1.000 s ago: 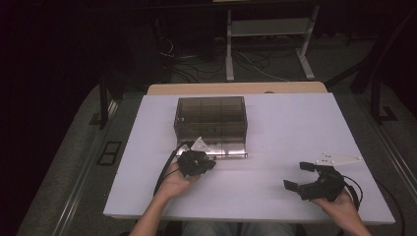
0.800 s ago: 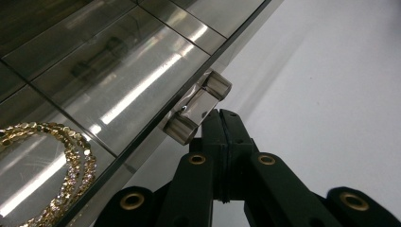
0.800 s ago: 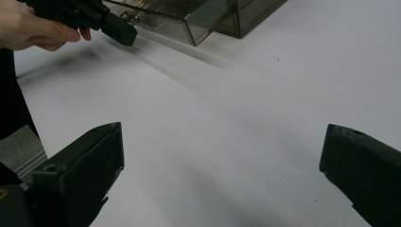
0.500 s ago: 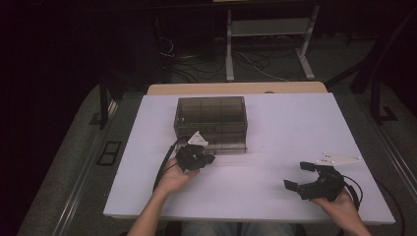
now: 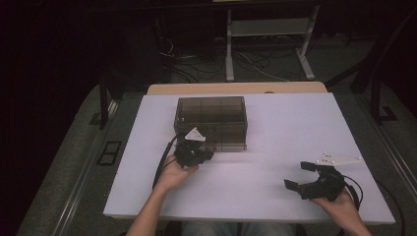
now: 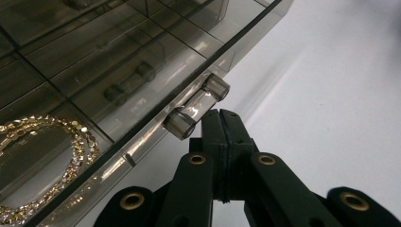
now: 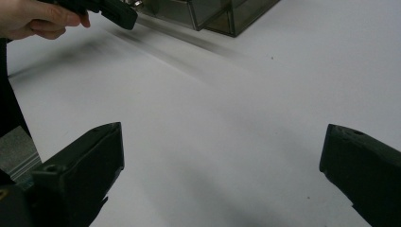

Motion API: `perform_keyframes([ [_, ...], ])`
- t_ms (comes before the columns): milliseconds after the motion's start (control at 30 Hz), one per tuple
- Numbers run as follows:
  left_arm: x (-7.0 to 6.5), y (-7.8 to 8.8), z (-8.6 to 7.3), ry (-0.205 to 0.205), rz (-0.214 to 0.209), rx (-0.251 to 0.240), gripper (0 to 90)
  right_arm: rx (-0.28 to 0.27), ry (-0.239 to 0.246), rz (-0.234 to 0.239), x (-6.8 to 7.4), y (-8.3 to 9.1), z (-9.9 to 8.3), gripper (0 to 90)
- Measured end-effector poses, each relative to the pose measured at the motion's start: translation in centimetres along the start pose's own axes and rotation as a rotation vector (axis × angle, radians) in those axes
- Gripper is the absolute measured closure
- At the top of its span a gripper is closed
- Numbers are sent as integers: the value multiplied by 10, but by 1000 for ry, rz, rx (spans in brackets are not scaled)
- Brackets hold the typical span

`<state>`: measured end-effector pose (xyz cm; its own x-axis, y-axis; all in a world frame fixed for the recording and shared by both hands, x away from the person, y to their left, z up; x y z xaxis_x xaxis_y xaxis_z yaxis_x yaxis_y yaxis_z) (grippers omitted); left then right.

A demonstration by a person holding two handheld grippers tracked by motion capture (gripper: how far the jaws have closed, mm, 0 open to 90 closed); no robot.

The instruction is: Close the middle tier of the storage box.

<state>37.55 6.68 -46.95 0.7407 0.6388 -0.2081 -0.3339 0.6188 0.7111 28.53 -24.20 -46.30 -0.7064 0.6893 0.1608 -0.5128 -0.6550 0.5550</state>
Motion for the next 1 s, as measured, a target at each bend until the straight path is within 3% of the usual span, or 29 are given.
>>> perform_keyframes([
  [1000,16,-8,15,25,21,19,894,7,0,-6,0,-1,-1,1],
])
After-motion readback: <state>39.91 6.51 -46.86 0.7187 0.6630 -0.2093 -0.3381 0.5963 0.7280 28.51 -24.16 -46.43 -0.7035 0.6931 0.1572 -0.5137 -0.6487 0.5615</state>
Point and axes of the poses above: each handheld gripper's, and its own axes: y roughly backward along the jaws, z roughly out of its top, x roughly to its left, the point moved 7 cm from there along -y, roughly forward along the jaws, and after that the axes turned 7 degrees about y, right-handed, at the moved point
